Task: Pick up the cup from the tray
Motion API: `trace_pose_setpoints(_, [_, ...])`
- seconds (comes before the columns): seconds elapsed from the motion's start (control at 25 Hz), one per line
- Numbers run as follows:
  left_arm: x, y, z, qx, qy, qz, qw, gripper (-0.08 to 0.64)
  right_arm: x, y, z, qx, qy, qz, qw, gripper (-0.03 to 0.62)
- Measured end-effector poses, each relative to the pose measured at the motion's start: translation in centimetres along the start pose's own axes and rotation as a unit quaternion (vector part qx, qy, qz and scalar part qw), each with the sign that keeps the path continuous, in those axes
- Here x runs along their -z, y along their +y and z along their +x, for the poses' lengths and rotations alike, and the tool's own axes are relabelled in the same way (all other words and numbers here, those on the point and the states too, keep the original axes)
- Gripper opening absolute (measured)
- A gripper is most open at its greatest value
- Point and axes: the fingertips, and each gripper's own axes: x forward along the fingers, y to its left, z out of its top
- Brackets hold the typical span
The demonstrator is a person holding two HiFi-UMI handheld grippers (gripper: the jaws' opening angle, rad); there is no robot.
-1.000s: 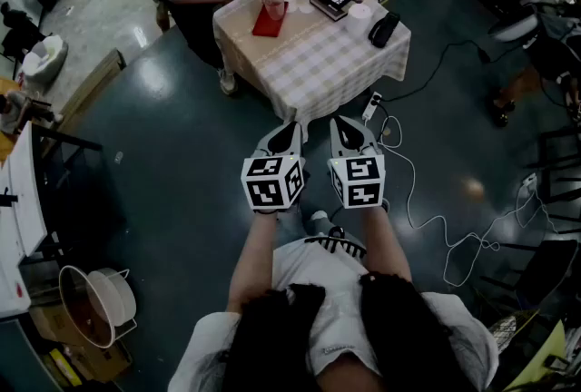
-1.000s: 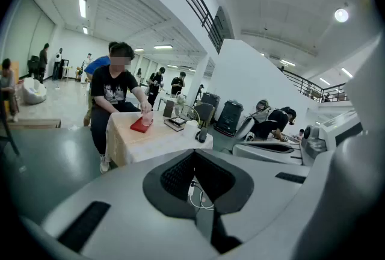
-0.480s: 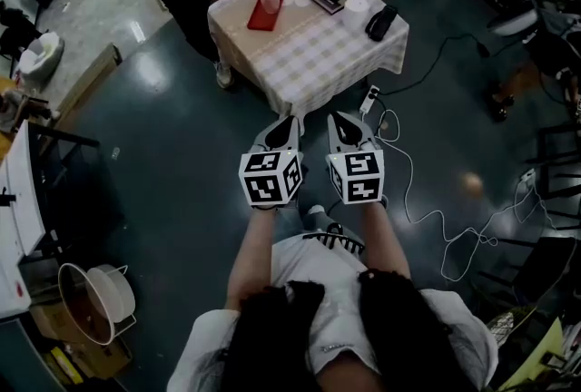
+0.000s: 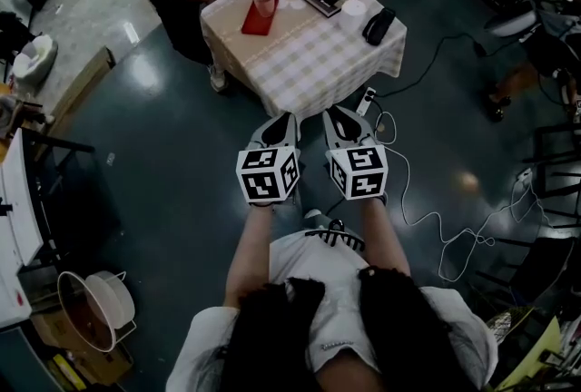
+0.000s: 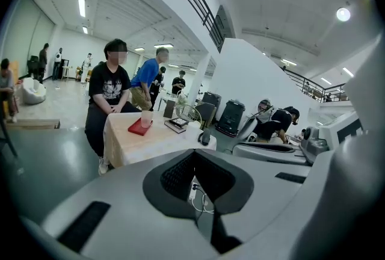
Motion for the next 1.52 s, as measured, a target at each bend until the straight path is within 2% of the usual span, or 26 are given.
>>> trace_pose_setpoints(0.12, [-1.3, 1.0, 1.4, -0.002, -0.001, -0.002, 1.0000, 0.006, -1.2, -0.5, 1.6, -0.011, 0.000, -0.003, 1.000, 0.107])
trace_pose_setpoints(0.16, [-1.8, 1.3, 2.0, -0.003, -0.002, -0.004, 1.0000, 0.006, -1.7, -0.7, 2.2, -0.014, 0.000, -0.003, 1.000, 0.115])
trace_pose_setpoints(0.52, [-6.0, 6.1, 8.0, -0.004, 0.005, -0.002, 1.0000, 0.006, -3.9, -1.9, 9.8, -0.021, 0.016, 0.003, 1.000, 0.161])
trace_pose_setpoints(0.72, [-8.3, 9.7, 11.2, -0.004, 0.016, -0.008, 0.9998, 0.006, -5.5, -3.3, 13.9, -0.006, 0.014, 0.032, 0.999, 0.161])
trace_pose_setpoints(0.84, [-9.8, 11.9, 13.0, -0.002, 0.018, -0.015, 0.9997, 0.006, -6.9, -3.5, 16.5, 0.000, 0.014, 0.016, 1.000, 0.171])
trace_pose_setpoints(1.08, [-12.4, 14.9, 16.4, 0.018, 0.028, -0.002, 0.9994, 0.006, -9.5, -3.7, 21.3, 0.017, 0.003, 0.011, 1.000, 0.231])
trace_pose_setpoints(1.32, [-14.3, 17.9, 18.7, 0.023, 0.029, -0.006, 0.9993, 0.006, -10.9, -2.9, 25.5, 0.016, 0.001, -0.012, 1.000, 0.245])
trace_pose_setpoints(1.52, [-15.4, 19.8, 19.6, 0.014, 0.028, -0.004, 0.9995, 0.006, -11.6, -2.6, 28.2, 0.005, 0.006, -0.025, 1.000, 0.248])
